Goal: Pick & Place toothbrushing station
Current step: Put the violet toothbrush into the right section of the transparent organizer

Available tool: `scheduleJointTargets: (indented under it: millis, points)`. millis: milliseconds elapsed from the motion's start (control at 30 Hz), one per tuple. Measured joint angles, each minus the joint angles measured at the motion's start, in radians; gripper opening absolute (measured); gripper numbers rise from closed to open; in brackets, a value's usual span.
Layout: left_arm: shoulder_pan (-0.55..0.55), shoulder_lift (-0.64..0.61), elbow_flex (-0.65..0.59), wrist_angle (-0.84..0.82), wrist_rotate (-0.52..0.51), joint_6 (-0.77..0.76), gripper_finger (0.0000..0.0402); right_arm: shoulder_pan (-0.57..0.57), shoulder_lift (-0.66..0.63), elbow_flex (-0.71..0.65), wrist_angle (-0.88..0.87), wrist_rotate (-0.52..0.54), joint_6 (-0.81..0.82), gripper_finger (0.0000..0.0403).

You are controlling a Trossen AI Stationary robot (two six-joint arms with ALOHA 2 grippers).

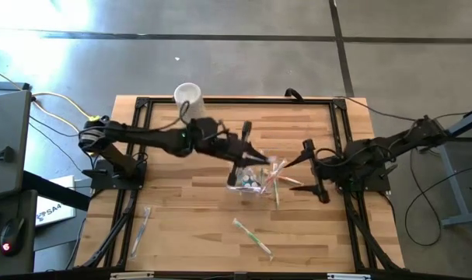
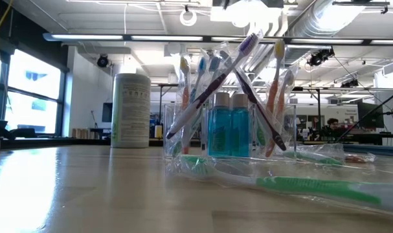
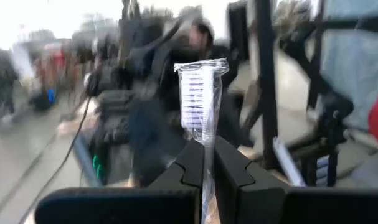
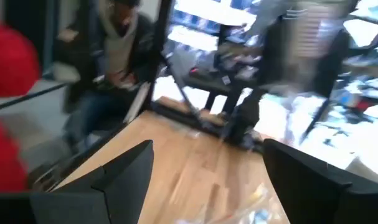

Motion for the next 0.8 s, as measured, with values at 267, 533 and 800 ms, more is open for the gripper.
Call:
scheduleJointTargets:
  millis: [267, 533, 800]
  points:
    - [-0.060, 0.036, -0.162, 0.456, 0.001, 0.027, 0.0005, 0.048, 0.135, 0.000, 0.243, 0.209, -0.043, 0.0293]
    - [-0.058, 0.076, -0.174, 0.525, -0.009, -0.017, 0.0005, 0.048, 0.221, 0.000, 0.389, 0.292, -0.097, 0.0293]
    - [-0.058, 0.108, -0.174, 0.586, -0.008, -0.037, 0.0005, 0.048, 0.275, 0.000, 0.457, 0.314, -0.167, 0.0278]
